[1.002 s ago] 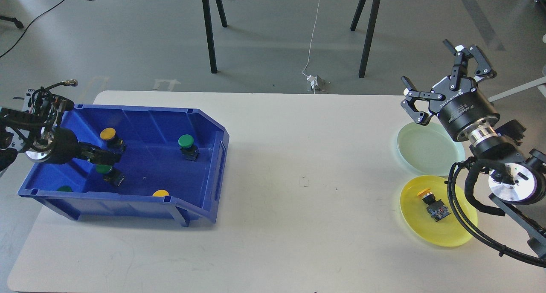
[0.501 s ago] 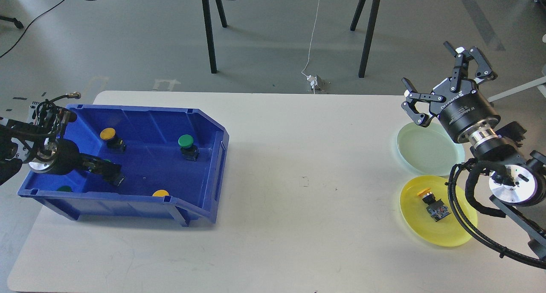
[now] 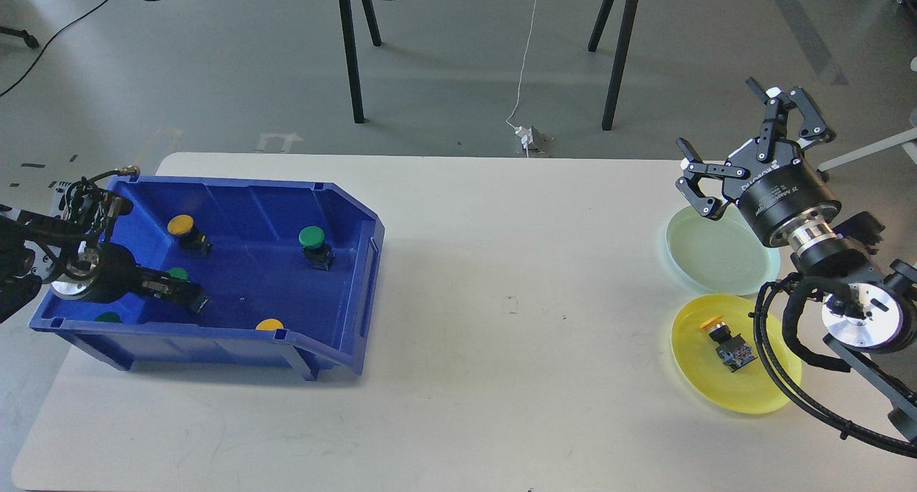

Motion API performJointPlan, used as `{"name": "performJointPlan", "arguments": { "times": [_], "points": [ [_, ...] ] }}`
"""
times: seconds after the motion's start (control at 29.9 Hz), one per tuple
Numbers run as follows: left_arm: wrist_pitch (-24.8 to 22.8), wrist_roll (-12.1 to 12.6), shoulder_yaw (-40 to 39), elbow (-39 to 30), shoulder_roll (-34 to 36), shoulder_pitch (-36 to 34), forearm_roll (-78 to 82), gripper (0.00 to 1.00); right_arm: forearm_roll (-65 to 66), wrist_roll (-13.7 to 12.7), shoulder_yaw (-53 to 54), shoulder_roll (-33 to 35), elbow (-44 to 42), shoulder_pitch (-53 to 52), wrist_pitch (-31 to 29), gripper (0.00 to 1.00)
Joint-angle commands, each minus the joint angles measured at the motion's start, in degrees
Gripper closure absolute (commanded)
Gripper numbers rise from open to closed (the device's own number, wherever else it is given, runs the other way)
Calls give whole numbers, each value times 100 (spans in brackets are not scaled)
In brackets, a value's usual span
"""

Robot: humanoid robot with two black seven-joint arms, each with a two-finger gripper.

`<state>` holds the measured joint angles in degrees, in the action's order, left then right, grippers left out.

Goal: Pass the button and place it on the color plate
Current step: 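Lower the left gripper into the bin and grasp a green-capped button, then lift the green-capped button out of the bin, then extend the left arm toward the right gripper as it approaches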

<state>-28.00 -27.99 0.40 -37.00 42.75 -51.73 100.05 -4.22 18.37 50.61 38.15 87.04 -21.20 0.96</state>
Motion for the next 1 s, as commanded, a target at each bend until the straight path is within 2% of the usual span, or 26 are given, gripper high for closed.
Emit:
{"name": "performJointPlan", "arguments": {
  "times": [0.0, 0.1, 0.3, 0.43, 0.57, 0.63, 0.8, 0.97],
  "points": [
    [0, -1, -5, 0, -3, -3, 6, 73, 0, 0, 1, 0, -3, 10, 1, 1],
    [0, -1, -5, -18, -3, -12, 14, 91, 0, 0, 1, 0, -3, 45, 1, 1],
    [0, -1, -128, -535, 110, -152, -64, 93, 0, 9, 10, 9, -3, 72, 1, 1],
    [0, -1, -373, -1798, 943, -530, -503, 93, 0, 9, 28, 9, -3, 80, 1, 1],
    [0, -1, -1110, -3345, 1832, -636, -1433, 92, 17, 9, 45, 17, -3, 115, 1, 1],
    [0, -1, -1515, -3848, 1983, -636, -1873, 92, 35, 17, 45, 96, -3, 151, 1, 1],
    [0, -1, -1964, -4386, 1703, -601, -3191, 92, 377, 17, 36, 211, 50, 291, -8, 1],
    [0, -1, -1982, -4334, 632, -557, -4387, 92, 1088, 26, 19, 360, 304, 537, -166, 1]
  ]
}}
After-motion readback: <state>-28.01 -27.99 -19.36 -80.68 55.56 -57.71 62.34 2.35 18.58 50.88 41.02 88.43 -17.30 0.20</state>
